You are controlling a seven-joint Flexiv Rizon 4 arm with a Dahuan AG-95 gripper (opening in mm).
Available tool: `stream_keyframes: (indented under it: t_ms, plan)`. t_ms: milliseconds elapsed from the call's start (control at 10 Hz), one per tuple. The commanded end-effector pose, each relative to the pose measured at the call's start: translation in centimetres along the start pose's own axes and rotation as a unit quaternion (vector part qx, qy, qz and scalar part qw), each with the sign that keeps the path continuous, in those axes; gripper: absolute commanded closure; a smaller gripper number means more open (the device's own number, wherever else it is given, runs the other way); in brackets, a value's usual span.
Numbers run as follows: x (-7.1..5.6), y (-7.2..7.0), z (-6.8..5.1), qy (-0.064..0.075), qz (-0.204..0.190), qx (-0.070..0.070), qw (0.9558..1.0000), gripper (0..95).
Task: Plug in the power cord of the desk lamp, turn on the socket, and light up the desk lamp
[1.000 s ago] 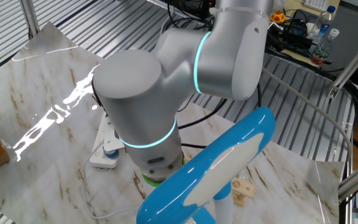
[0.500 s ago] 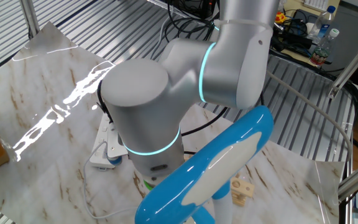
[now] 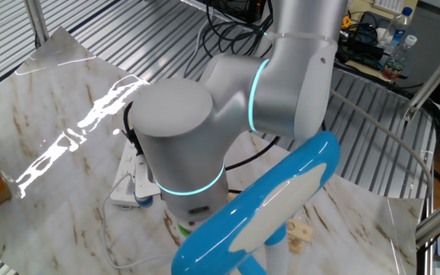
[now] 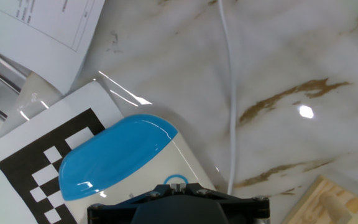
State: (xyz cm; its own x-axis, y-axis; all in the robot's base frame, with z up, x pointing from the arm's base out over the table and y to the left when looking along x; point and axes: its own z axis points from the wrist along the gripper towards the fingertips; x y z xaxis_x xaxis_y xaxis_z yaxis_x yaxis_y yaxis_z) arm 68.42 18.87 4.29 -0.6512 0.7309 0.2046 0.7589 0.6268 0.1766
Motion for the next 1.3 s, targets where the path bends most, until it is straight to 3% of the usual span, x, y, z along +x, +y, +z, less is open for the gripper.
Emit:
stream_keyframes:
  t_ms: [100, 800, 1300]
  plan:
    - [-0.1, 0.1, 0.1, -0.001, -0.004, 0.002, 1.0000, 95.0]
    - [0.3, 0.1, 0.4, 0.004, -0.003, 0.002, 1.0000, 95.0]
    - [0.6, 0.2, 1.2, -0.003, 0.001, -0.005, 1.0000, 95.0]
